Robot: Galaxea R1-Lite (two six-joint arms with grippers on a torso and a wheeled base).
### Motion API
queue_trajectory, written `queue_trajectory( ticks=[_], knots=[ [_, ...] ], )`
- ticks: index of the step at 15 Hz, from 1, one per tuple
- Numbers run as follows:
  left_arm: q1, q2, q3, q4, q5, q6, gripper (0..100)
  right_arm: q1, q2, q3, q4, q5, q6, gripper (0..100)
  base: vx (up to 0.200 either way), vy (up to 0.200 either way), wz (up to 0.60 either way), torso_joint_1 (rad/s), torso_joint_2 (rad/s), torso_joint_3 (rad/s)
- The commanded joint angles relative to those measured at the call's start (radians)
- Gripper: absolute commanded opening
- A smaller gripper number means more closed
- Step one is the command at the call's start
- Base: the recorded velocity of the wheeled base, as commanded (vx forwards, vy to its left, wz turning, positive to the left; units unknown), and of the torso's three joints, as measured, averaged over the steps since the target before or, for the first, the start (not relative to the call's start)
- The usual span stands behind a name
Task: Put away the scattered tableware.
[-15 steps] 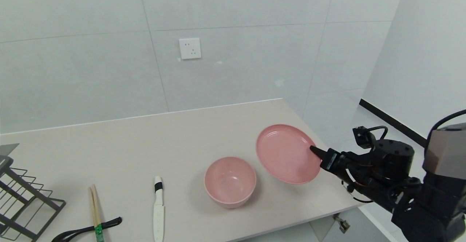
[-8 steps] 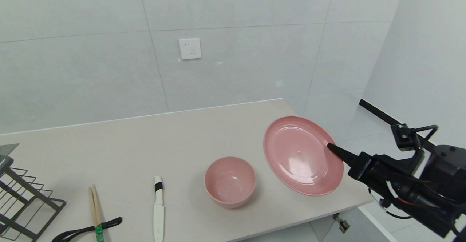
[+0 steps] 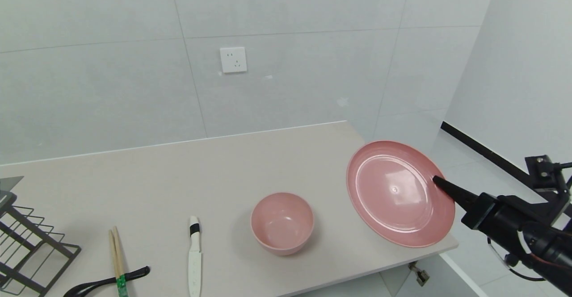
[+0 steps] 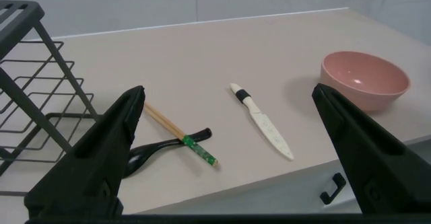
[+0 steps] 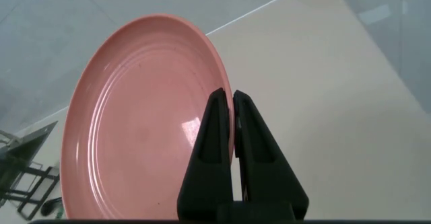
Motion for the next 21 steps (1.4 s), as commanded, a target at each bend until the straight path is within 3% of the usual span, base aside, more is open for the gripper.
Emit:
queue_trajectory(
  ticks=[1,2,4,6,8,9,11,12,13,15,17,19,21],
  knots=[
    [0.0,0.001,0.0,0.0,0.0,0.006,100,-0.044,-0.005,0.001,-0.001,0.002,-0.027,0,0.0,0.0,0.0,0.0,0.0,0.0],
    [0.0,0.001,0.0,0.0,-0.003,0.009,100,-0.05,-0.005,0.001,-0.001,0.002,-0.039,0,0.0,0.0,0.0,0.0,0.0,0.0],
    [0.0,0.001,-0.006,-0.044,-0.04,0.049,100,-0.064,-0.011,0.001,-0.001,0.003,-0.047,0,0.0,0.0,0.0,0.0,0.0,0.0],
    [-0.002,0.043,-0.126,-0.3,-0.051,0.038,100,-0.072,-0.016,0.001,-0.001,0.003,-0.047,0,0.0,0.0,0.0,0.0,0.0,0.0],
    [-0.026,0.076,-0.17,-0.276,-0.069,0.02,100,-0.064,-0.016,0.001,-0.001,0.003,-0.047,0,0.0,0.0,0.0,0.0,0.0,0.0],
    [-0.058,0.086,-0.176,-0.221,-0.065,-0.055,100,-0.064,-0.016,0.001,-0.001,0.003,-0.047,0,0.0,0.0,0.0,0.0,0.0,0.0],
    [-0.115,0.164,-0.212,-0.109,-0.069,-0.328,100,-0.067,-0.016,0.001,-0.001,0.003,-0.047,0,0.0,0.0,0.0,0.0,0.0,0.0],
    [-0.149,0.211,-0.23,-0.078,-0.071,-0.431,100,-0.067,-0.016,0.001,-0.001,0.003,-0.047,0,0.0,0.0,0.0,0.0,0.0,0.0],
    [-0.196,0.251,-0.233,-0.07,-0.074,-0.48,100,-0.065,-0.016,0.001,-0.001,0.003,-0.047,0,0.0,0.0,0.0,0.0,0.0,0.0],
    [-0.261,0.291,-0.225,-0.067,-0.079,-0.474,100,-0.064,-0.011,0.001,-0.001,0.003,-0.047,0,0.0,0.0,0.0,0.0,0.0,0.0],
    [-0.272,0.346,-0.227,-0.067,-0.128,-0.413,100,-0.064,-0.01,0.001,-0.001,0.003,-0.047,0,0.0,0.0,0.0,0.0,0.0,0.0],
    [-0.272,0.422,-0.232,-0.078,-0.174,-0.388,100,-0.064,-0.011,0.001,-0.001,0.003,-0.048,0,0.0,0.0,0.0,0.0,0.0,0.0],
    [-0.272,0.55,-0.236,-0.136,-0.18,-0.334,100,-0.064,-0.011,0.001,-0.001,0.003,-0.048,0,0.0,0.0,0.0,0.0,0.0,0.0]
  ],
)
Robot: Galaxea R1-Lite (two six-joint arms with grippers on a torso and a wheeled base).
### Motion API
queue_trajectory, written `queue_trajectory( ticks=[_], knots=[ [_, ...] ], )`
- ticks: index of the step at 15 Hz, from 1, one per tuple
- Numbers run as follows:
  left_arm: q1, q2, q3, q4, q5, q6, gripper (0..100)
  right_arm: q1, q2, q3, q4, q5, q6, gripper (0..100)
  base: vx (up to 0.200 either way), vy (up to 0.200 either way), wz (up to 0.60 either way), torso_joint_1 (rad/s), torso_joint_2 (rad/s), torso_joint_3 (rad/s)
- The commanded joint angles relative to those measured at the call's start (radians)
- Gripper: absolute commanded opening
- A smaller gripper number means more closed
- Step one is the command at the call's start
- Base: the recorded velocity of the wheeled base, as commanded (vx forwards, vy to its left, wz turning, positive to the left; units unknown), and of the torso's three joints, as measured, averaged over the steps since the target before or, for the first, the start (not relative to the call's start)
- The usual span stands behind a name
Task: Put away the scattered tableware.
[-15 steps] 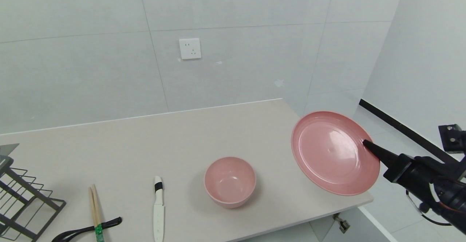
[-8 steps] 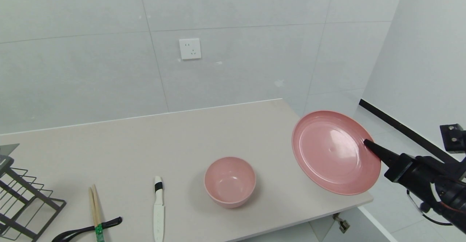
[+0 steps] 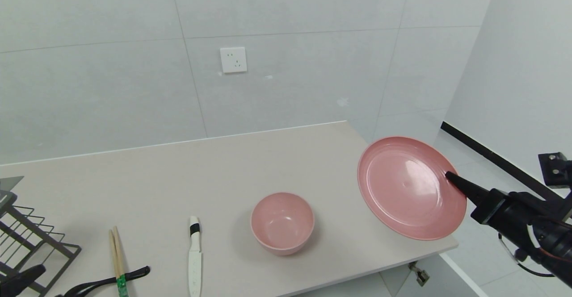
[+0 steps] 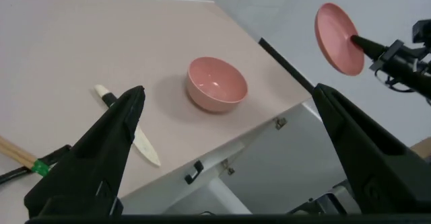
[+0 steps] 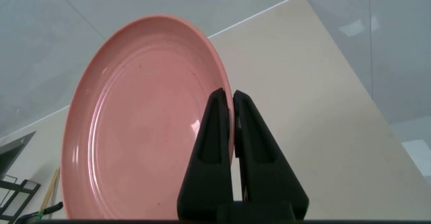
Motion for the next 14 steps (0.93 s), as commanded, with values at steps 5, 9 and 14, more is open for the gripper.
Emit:
queue_trajectory(
  ticks=[5,9,14],
  knots=[
    [0.008,0.473,0.014,-0.292,-0.004,0.209,100,0.001,0.002,0.0,-0.001,0.0,0.0,0,0.0,0.0,0.0,0.0,0.0,0.0],
    [0.008,0.551,0.011,-0.327,-0.004,0.23,100,-0.001,-0.002,0.0,-0.001,0.002,-0.002,0,0.0,0.0,0.0,0.0,0.0,0.0],
    [-0.004,0.649,-0.011,-0.33,-0.007,0.289,100,-0.001,-0.002,0.0,-0.001,0.002,-0.026,0,0.0,0.0,0.0,0.0,0.0,0.0]
  ],
)
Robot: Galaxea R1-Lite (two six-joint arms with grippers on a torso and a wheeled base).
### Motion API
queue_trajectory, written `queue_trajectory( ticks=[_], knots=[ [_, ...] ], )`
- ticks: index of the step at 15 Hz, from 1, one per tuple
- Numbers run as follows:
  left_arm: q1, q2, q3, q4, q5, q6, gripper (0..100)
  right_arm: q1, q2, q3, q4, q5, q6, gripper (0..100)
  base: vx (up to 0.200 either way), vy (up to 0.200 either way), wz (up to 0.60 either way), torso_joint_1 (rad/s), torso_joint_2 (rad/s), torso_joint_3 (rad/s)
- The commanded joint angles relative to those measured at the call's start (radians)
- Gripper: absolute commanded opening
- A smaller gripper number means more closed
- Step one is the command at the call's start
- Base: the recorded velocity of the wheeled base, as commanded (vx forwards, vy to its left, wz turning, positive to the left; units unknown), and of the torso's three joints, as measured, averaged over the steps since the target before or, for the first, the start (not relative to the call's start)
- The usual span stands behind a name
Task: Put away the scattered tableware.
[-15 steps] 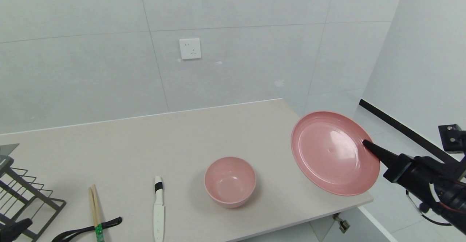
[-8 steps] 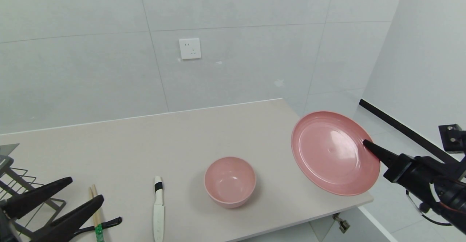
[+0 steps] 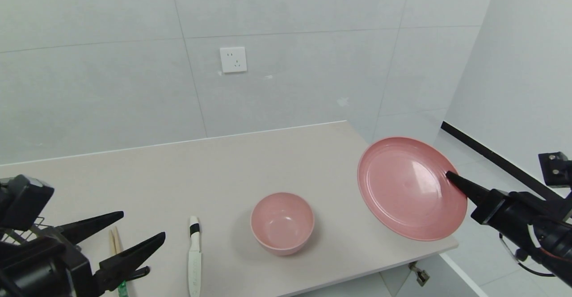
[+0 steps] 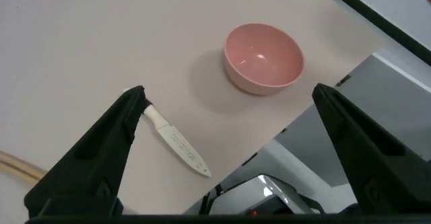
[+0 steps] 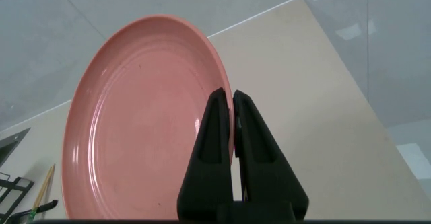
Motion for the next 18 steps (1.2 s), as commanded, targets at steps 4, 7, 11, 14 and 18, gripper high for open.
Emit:
queue_trajectory(
  ticks=[4,7,11,14,18],
  knots=[
    [-0.056,0.16,0.022,-0.04,0.0,-0.003,100,0.001,0.002,0.0,-0.001,0.0,-0.001,0,0.0,0.0,0.0,0.0,0.0,0.0],
    [-0.066,0.224,0.022,-0.053,-0.001,0.0,100,-0.002,0.0,0.0,-0.001,0.013,-0.001,0,0.0,0.0,0.0,0.0,0.0,0.0],
    [-0.092,0.344,0.023,-0.167,0.0,-0.002,100,-0.002,0.002,-0.006,-0.001,0.013,-0.001,0,0.0,0.0,0.0,0.0,0.0,0.0],
    [-0.127,0.391,0.022,-0.25,0.0,-0.006,100,-0.001,0.002,-0.008,-0.001,0.013,-0.001,0,0.0,0.0,0.0,0.0,0.0,0.0],
    [-0.149,0.479,0.017,-0.282,-0.003,-0.005,100,0.002,0.005,-0.008,-0.001,0.013,-0.001,0,0.0,0.0,0.0,0.0,0.0,0.0]
  ],
)
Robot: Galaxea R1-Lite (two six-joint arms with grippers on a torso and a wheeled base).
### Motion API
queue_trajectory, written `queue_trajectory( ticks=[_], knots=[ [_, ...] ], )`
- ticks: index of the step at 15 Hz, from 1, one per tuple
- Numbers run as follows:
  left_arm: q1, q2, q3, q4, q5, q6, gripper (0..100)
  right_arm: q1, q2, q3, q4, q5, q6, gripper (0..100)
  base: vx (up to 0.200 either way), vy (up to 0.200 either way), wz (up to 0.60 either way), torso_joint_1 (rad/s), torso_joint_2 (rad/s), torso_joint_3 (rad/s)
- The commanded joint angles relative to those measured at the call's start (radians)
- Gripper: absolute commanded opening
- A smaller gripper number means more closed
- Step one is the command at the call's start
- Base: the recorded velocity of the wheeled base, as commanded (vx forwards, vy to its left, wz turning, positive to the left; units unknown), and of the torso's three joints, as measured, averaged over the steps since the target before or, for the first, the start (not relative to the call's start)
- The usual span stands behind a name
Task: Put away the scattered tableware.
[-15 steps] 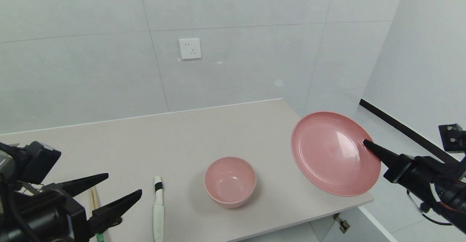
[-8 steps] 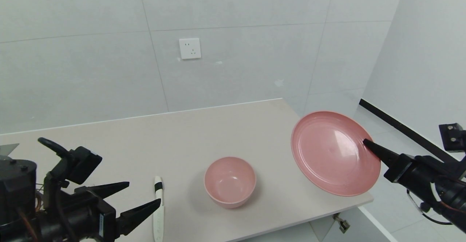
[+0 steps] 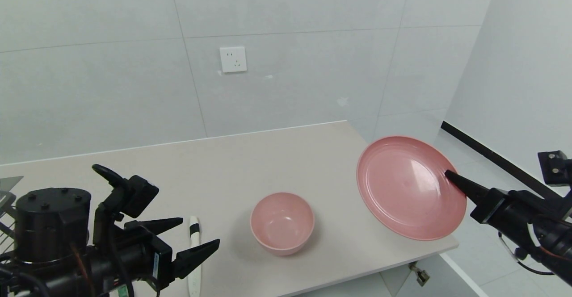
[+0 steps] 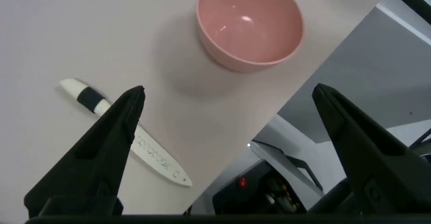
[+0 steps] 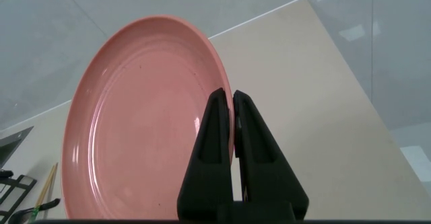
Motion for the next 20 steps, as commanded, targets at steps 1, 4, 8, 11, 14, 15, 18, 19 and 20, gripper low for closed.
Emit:
queue_trajectory(
  ticks=[1,4,8,11,14,15,18,19,20],
  knots=[
    [-0.013,0.082,0.001,-0.04,-0.001,0.0,100,0.002,0.005,0.0,-0.001,0.002,-0.001,0,0.0,0.0,0.0,0.0,0.0,0.0],
    [-0.016,0.205,-0.015,-0.189,-0.001,-0.003,100,0.004,0.005,0.002,-0.001,0.0,0.0,0,0.0,0.0,0.0,0.0,0.0,0.0],
    [-0.038,0.317,-0.018,-0.3,0.007,-0.01,100,0.008,0.008,0.003,-0.001,0.0,-0.001,0,0.0,0.0,0.0,0.0,0.0,0.0],
    [-0.044,0.346,-0.025,-0.306,0.008,-0.027,100,0.037,0.011,0.006,-0.001,0.0,-0.001,0,0.0,0.0,0.0,0.0,0.0,0.0],
    [-0.044,0.407,-0.057,-0.349,0.007,-0.029,100,0.037,0.011,0.006,-0.001,0.0,-0.001,0,0.0,0.0,0.0,0.0,0.0,0.0],
    [-0.044,0.429,-0.067,-0.359,0.007,-0.029,100,0.037,0.012,0.006,-0.001,0.0,-0.001,0,0.0,0.0,0.0,0.0,0.0,0.0],
    [-0.051,0.493,-0.08,-0.41,0.008,-0.041,100,0.042,0.018,0.006,-0.001,0.0,-0.001,0,0.0,0.0,0.0,0.0,0.0,0.0],
    [-0.058,0.509,-0.084,-0.422,0.008,-0.044,100,0.042,0.018,0.006,-0.001,0.0,-0.001,0,0.0,0.0,0.0,0.0,0.0,0.0],
    [-0.059,0.527,-0.091,-0.429,0.008,-0.044,100,0.042,0.018,0.006,-0.001,0.0,-0.001,0,0.0,0.0,0.0,0.0,0.0,0.0]
  ],
)
